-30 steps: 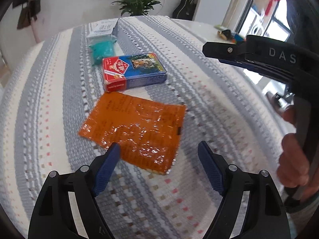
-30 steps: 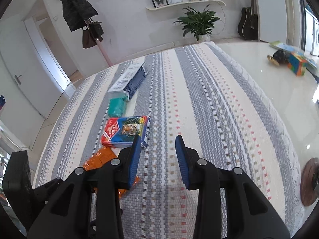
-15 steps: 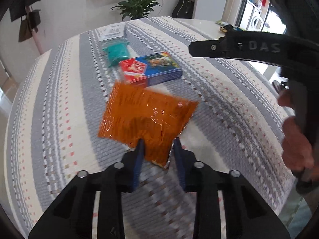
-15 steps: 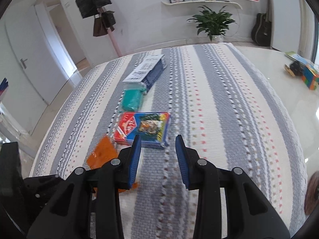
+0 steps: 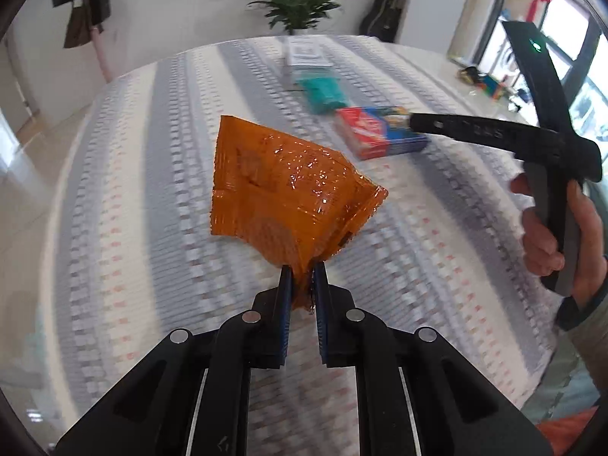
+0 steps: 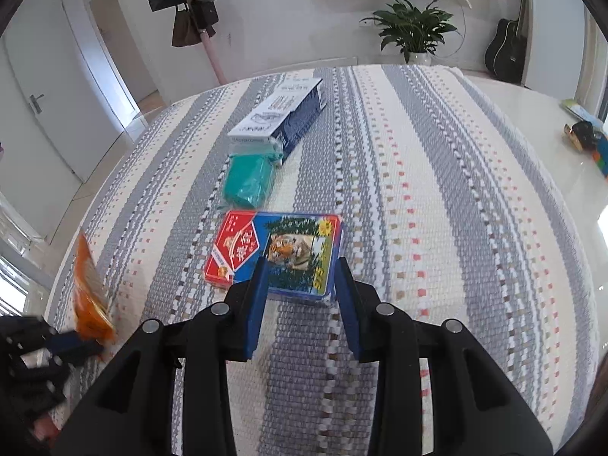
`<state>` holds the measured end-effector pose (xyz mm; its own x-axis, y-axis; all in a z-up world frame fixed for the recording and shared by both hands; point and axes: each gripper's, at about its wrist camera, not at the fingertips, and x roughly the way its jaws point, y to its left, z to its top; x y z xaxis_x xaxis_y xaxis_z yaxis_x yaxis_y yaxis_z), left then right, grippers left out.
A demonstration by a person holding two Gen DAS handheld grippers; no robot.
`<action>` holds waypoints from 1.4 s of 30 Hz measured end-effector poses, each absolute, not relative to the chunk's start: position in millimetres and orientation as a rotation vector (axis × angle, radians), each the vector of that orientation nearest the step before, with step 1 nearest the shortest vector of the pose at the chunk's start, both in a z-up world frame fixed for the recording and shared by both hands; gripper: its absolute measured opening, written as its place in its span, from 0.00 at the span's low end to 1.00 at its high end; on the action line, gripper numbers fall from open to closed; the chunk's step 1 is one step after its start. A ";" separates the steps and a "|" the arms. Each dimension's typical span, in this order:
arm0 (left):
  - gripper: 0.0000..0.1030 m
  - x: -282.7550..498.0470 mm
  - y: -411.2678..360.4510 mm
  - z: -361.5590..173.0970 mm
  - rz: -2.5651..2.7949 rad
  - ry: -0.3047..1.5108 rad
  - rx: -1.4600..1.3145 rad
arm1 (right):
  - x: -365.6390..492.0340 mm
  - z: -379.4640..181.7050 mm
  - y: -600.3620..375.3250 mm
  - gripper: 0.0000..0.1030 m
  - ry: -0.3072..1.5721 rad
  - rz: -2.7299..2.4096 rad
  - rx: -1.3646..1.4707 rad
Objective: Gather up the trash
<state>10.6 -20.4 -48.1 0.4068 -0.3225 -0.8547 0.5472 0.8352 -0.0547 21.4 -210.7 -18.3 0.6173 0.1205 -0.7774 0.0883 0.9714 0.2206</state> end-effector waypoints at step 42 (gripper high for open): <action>0.80 112.9 -20.0 -64.8 -0.406 1.076 -0.006 | 7.9 -23.7 -152.6 0.64 1.001 0.310 0.089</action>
